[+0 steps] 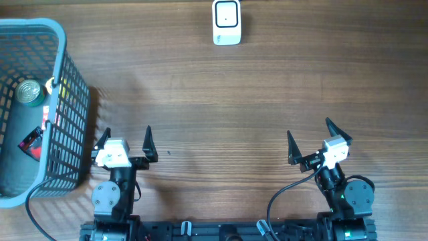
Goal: Scan the item barcode
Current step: 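Move the left gripper into the grey basket above the items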
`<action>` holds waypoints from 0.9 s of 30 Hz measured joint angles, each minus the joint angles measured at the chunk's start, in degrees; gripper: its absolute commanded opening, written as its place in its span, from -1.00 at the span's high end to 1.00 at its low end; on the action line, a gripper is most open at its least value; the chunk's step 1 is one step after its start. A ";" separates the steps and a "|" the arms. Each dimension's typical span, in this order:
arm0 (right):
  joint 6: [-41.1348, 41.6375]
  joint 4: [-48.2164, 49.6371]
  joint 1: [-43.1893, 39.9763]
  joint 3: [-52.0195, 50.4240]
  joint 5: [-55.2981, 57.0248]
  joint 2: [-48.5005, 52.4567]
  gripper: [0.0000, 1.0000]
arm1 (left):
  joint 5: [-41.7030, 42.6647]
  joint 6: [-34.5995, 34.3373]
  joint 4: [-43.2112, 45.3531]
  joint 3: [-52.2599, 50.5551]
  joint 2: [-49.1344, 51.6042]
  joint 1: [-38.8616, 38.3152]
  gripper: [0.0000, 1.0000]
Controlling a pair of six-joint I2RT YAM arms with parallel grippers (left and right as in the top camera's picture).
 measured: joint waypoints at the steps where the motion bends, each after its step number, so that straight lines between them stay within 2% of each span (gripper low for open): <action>1: 0.00 0.00 0.00 0.00 0.00 0.00 -1.00 | 0.00 0.00 0.00 0.00 0.00 0.00 -1.00; 18: 0.00 0.00 0.00 0.00 0.00 0.00 -1.00 | 0.11 0.00 0.04 0.00 0.00 0.00 -1.00; 27: 0.00 0.00 0.00 0.00 0.00 0.00 -1.00 | 11.58 0.00 3.04 0.20 0.00 0.00 -1.00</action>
